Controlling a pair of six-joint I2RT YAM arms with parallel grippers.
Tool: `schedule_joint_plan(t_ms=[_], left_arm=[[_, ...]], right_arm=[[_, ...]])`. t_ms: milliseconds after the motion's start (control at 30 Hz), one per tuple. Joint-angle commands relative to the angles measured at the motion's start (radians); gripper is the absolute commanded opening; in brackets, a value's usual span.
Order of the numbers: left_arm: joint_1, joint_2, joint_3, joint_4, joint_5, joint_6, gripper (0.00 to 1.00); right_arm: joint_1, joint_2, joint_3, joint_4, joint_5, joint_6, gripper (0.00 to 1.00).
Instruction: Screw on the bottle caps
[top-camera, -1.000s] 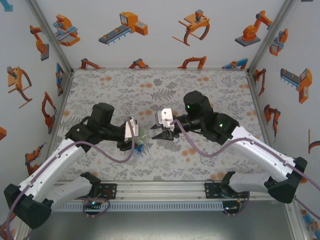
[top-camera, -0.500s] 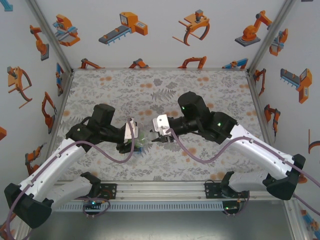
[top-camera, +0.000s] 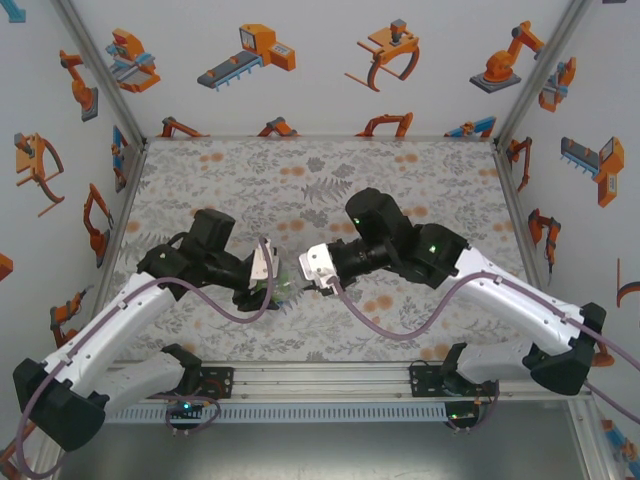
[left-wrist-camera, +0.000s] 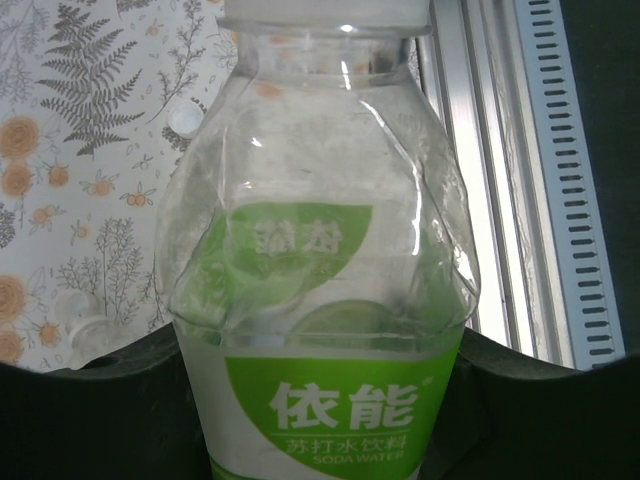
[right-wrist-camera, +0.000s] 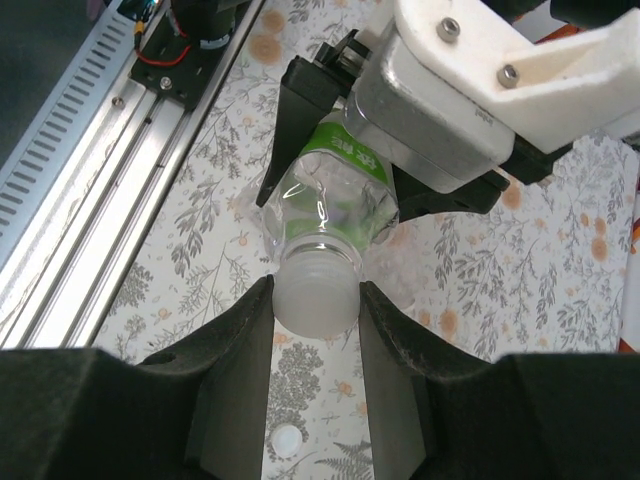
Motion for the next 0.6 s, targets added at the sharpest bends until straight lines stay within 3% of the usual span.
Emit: schedule_joint_plan(t_ms=[0, 367, 567], left_arm=[[-0.015, 0.007, 0.040, 0.009, 0.117, 0.034, 0.00], [-0.015, -0.006, 0.042, 0.003, 0.169, 0.050, 0.00], [-0.015, -0.018, 0.044, 0.005, 0.137, 0.052, 0.00]], right_arm=[[0.034, 0.038, 0.032, -0.022, 0.029, -0.091, 0.00], [0.090, -0.008, -0.083, 0.115, 0.055, -0.144, 0.00], [0.089, -0.011, -0.068, 0.125, 0.040, 0.080, 0.00]])
